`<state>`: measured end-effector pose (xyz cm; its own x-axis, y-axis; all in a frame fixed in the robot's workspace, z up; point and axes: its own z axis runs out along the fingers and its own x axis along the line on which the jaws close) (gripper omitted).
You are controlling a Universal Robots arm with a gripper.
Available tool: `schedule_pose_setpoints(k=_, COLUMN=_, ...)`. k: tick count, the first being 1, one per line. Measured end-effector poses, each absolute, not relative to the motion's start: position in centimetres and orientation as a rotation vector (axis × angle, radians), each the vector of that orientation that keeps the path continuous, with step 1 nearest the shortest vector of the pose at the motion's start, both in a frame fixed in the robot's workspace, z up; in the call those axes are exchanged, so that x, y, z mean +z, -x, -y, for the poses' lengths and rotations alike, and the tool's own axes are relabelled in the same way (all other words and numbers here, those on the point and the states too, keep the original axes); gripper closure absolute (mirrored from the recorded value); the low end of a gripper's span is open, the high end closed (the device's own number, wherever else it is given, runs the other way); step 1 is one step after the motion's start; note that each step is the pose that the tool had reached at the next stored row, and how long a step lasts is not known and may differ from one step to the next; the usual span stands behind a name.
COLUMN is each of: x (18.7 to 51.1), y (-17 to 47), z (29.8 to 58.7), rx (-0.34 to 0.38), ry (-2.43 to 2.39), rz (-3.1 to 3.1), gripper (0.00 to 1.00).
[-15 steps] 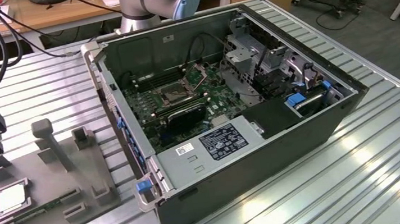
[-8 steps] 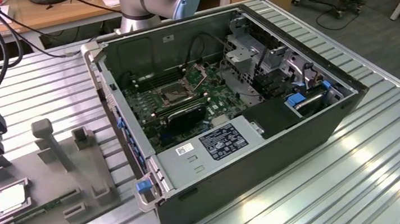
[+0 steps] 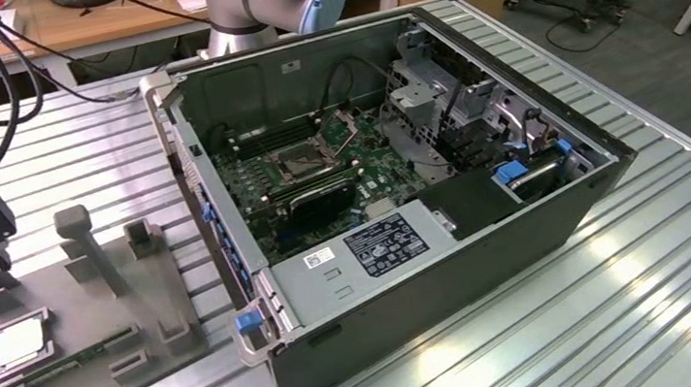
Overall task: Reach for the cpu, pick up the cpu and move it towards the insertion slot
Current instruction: 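Pick up the cpu and move it towards the insertion slot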
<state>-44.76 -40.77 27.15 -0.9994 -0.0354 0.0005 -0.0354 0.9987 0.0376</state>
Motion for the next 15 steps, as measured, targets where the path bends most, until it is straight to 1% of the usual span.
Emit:
schedule_pose_setpoints(k=7, x=26.3, y=44.8, z=40.9, rx=-0.059, ry=-0.056, rz=3.139, gripper=0.16)
schedule_pose_setpoints(k=15, x=25.1, y=44.8, z=42.5, rx=-0.059, ry=-0.058, rz=3.139, gripper=0.16)
